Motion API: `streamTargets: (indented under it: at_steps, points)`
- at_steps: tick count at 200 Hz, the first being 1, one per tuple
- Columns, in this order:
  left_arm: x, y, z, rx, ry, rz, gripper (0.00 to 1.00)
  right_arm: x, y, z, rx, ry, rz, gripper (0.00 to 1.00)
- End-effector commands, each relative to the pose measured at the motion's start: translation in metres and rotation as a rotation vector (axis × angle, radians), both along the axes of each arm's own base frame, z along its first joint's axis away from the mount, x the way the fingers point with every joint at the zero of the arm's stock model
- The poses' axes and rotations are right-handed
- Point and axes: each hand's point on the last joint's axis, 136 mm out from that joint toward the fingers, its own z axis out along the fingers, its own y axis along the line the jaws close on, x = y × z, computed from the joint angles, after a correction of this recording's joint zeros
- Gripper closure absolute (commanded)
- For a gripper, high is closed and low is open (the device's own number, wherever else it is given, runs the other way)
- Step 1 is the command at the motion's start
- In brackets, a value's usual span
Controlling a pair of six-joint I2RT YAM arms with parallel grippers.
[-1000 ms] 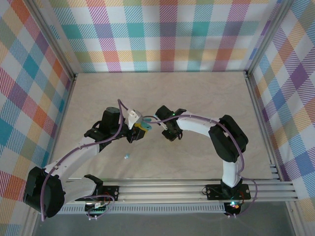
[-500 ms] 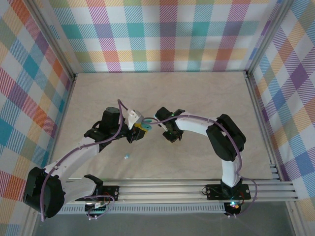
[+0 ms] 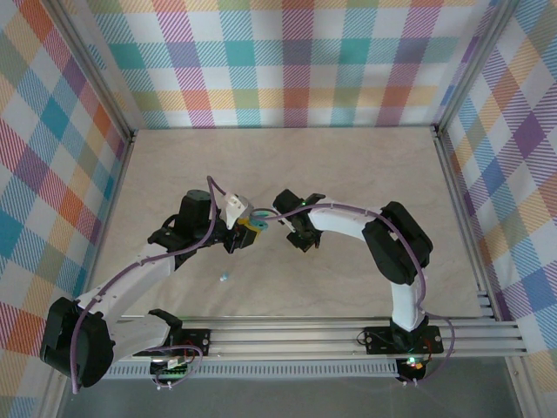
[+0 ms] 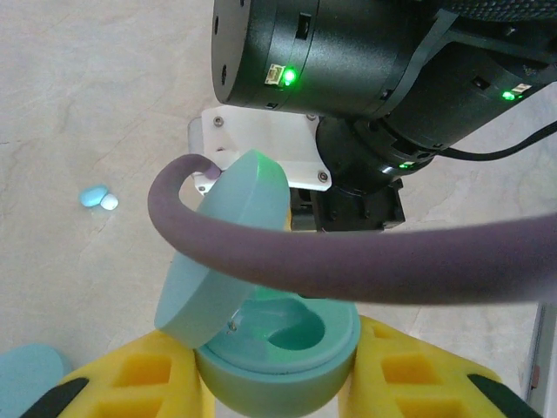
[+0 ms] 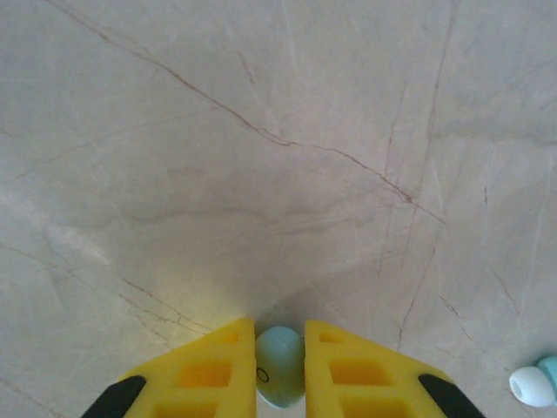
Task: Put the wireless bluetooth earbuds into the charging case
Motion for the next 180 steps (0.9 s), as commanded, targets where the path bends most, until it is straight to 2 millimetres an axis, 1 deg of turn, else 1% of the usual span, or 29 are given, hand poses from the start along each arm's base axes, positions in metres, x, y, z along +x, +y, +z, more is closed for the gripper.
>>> streamTargets:
  at_steps: [1,28,53,69,85,100,122,143,154,162,180]
  points:
    - [-0.005,0.004,0.002,-0.008,-0.007,-0.006,0.97,0.003,-0.004,-0.002,-0.018,0.004,-0.013,0.89]
    - [-0.008,0.004,0.006,-0.016,-0.028,-0.012,0.97,0.011,-0.003,0.017,0.055,0.004,-0.058,0.92]
    - [-0.014,0.000,0.013,-0.045,-0.068,-0.055,0.97,0.013,-0.002,0.040,0.189,0.032,-0.128,0.94]
    - [-0.019,-0.003,0.020,-0.075,-0.113,-0.096,0.97,0.012,0.000,0.066,0.325,0.057,-0.189,0.94]
    - [-0.026,-0.009,0.027,-0.109,-0.153,-0.156,0.97,0.006,0.003,0.096,0.473,0.081,-0.220,0.95]
    - [-0.031,-0.015,0.033,-0.135,-0.163,-0.213,0.97,-0.007,0.011,0.128,0.616,0.111,-0.202,0.95]
    - [-0.033,-0.021,0.040,-0.163,-0.157,-0.263,0.97,-0.033,0.028,0.177,0.813,0.164,-0.136,0.95]
    - [-0.031,-0.024,0.043,-0.173,-0.140,-0.273,0.98,-0.060,0.043,0.214,0.977,0.226,-0.074,0.97]
    - [-0.030,-0.026,0.044,-0.177,-0.125,-0.276,0.98,-0.076,0.052,0.227,1.030,0.250,-0.033,0.98]
    - [-0.029,-0.026,0.045,-0.182,-0.113,-0.272,0.98,-0.089,0.059,0.231,1.050,0.265,-0.002,0.98]
    - [-0.027,-0.027,0.047,-0.196,-0.100,-0.265,0.98,-0.112,0.072,0.232,1.053,0.296,0.049,0.98]
